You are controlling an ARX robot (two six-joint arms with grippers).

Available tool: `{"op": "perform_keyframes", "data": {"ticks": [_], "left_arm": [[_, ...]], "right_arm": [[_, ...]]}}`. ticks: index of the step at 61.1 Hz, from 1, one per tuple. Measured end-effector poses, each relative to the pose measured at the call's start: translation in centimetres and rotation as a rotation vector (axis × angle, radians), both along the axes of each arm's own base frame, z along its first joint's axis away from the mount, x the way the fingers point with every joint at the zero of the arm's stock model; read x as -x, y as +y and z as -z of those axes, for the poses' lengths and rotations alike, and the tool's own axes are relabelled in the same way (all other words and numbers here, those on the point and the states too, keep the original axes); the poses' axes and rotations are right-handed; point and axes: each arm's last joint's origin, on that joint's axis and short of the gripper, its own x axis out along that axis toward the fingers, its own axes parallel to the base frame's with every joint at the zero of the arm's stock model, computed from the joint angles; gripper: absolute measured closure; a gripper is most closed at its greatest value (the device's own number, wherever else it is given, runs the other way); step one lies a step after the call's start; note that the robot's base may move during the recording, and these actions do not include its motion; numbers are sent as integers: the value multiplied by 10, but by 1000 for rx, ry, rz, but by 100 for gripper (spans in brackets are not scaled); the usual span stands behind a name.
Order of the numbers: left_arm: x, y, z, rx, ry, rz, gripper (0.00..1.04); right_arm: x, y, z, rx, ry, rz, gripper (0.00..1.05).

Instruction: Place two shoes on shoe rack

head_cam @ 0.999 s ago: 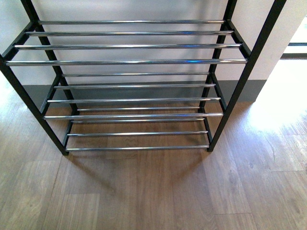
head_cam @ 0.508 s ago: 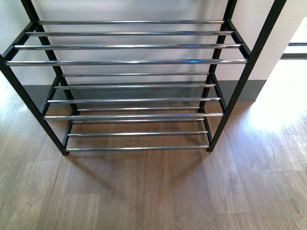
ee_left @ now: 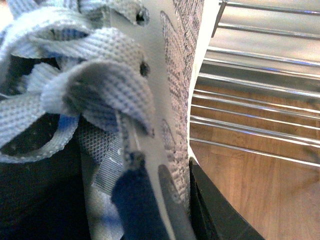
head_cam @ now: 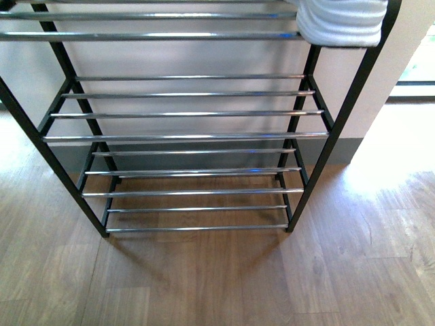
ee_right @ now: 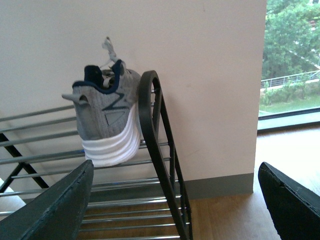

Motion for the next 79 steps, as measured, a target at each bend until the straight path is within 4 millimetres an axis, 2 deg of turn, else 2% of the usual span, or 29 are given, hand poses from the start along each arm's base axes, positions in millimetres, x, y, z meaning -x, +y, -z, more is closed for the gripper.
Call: {"op": "perform_keyframes", "data": {"ticks": [49, 55, 66, 79], "left_arm": [[0, 0, 0, 2, -1, 1, 102], [-2, -3, 0, 66, -89, 67, 102], [-24, -34, -19, 152, -80, 201, 102], [-74, -81, -37, 281, -3, 238, 102]], "right_arm": [[0, 0, -1, 0, -3, 0, 9], [0, 0, -1, 0, -3, 0, 9], [0, 0, -1, 0, -3, 0, 9], [0, 0, -1, 0, -3, 1, 9]]}}
